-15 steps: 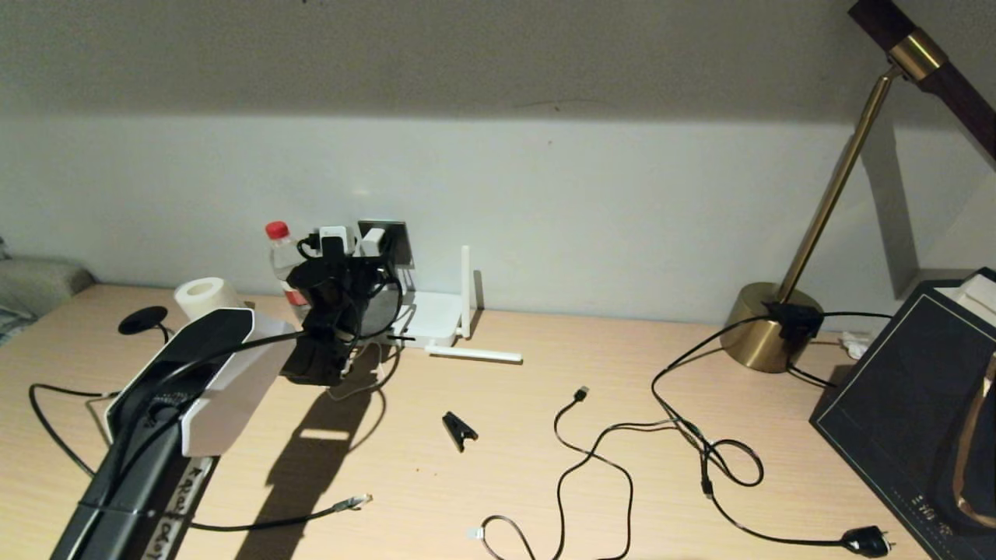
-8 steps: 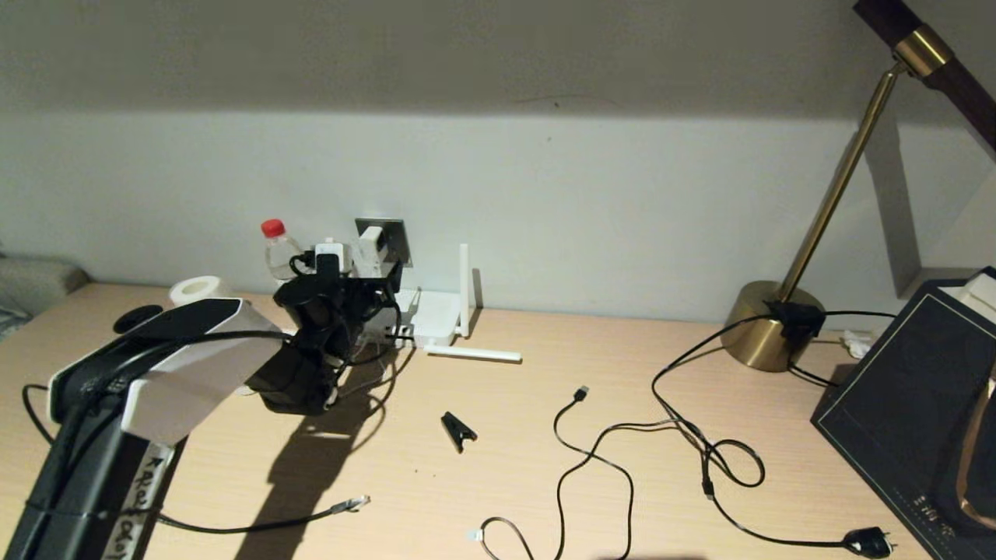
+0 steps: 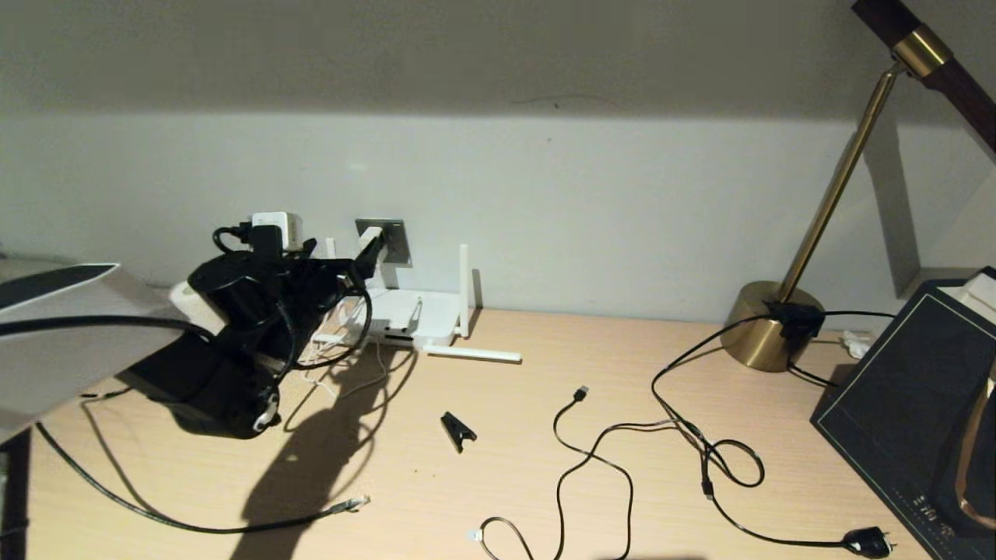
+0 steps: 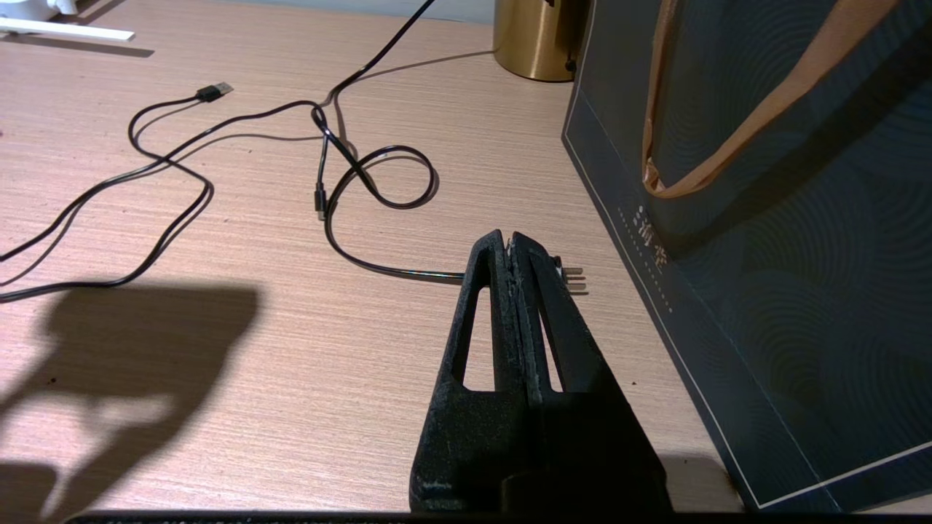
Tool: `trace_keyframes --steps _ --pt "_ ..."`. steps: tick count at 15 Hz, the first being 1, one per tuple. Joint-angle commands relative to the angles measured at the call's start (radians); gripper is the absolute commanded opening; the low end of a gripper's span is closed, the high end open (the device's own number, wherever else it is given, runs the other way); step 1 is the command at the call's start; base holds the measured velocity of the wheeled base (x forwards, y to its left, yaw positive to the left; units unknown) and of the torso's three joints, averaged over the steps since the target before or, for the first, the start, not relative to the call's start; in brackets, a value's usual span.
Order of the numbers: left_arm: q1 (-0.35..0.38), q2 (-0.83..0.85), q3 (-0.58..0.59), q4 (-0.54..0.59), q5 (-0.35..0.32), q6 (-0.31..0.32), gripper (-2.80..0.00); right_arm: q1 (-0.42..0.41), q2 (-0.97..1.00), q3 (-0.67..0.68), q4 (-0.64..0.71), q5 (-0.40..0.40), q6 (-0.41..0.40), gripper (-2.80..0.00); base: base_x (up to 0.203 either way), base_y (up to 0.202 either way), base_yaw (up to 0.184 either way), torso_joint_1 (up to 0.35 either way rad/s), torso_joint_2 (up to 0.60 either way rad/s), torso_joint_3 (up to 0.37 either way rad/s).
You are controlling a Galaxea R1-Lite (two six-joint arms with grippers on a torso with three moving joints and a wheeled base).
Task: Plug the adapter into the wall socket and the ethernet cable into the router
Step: Pick up cable
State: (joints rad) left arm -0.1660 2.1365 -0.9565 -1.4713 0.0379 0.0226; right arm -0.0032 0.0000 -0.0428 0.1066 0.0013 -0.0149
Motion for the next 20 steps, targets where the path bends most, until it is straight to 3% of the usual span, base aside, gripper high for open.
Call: trace_keyframes --steps 1,2,4,5,7,8,10,11,12,14,17,20 --pt "0.001 -0.254 0.163 0.012 -0.023 0.004 0.0 0.0 0.002 0.0 0.001 0.0 0.0 -2.8 0.0 0.0 0.0 0.0 0.0 0.0" --pt "0.003 -0.353 0.212 0.061 -0.051 0.013 0.0 0.0 0.002 0.0 0.001 0.0 0.0 -2.8 0.0 0.0 0.0 0.0 0.0 0.0" --pt "0.007 -0.567 0.268 0.263 -0.136 0.047 0.0 0.0 0.002 0.0 0.001 0.0 0.0 -2.8 0.0 0.0 0.0 0.0 0.0 0.0" --pt "0.009 -0.684 0.279 0.434 -0.188 0.079 0.0 0.0 0.002 0.0 0.001 0.0 0.0 -2.8 0.0 0.0 0.0 0.0 0.0 0.0" --pt "0.011 -0.862 0.282 0.909 -0.308 0.207 0.0 0.0 0.0 0.0 0.001 0.0 0.0 -2.8 0.0 0.0 0.0 0.0 0.0 0.0" --pt "0.011 -0.918 0.279 1.142 -0.371 0.306 0.0 0.0 0.0 0.0 0.001 0.0 0.0 -2.8 0.0 0.0 0.0 0.0 0.0 0.0" --pt "0.012 -0.979 0.273 1.553 -0.449 0.576 0.0 0.0 0.001 0.0 0.001 0.0 0.0 -2.8 0.0 0.0 0.0 0.0 0.0 0.0" --pt "0.012 -0.983 0.27 1.719 -0.474 0.735 0.0 0.0 0.002 0.0 0.001 0.0 0.0 -2.8 0.0 0.0 0.0 0.0 0.0 0.0" --pt "0.013 -0.955 0.264 1.821 -0.487 0.846 0.0 0.0 0.002 0.0 0.001 0.0 0.0 -2.8 0.0 0.0 0.0 0.0 0.0 0.0" --pt "0.022 -0.819 0.25 1.845 -0.481 0.97 0.0 0.0 0.002 0.0 0.001 0.0 0.0 -2.8 0.0 0.0 0.0 0.0 0.0 0.0" --pt "0.085 -0.611 0.18 1.851 -0.467 1.232 0.0 0.0 0.002 0.0 0.001 0.0 0.0 -2.8 0.0 0.0 0.0 0.0 0.0 0.0" --pt "0.142 -0.451 0.124 1.857 -0.464 1.398 0.0 0.0 0.002 0.0 0.001 0.0 0.0 -2.8 0.0 0.0 0.0 0.0 0.0 0.0"
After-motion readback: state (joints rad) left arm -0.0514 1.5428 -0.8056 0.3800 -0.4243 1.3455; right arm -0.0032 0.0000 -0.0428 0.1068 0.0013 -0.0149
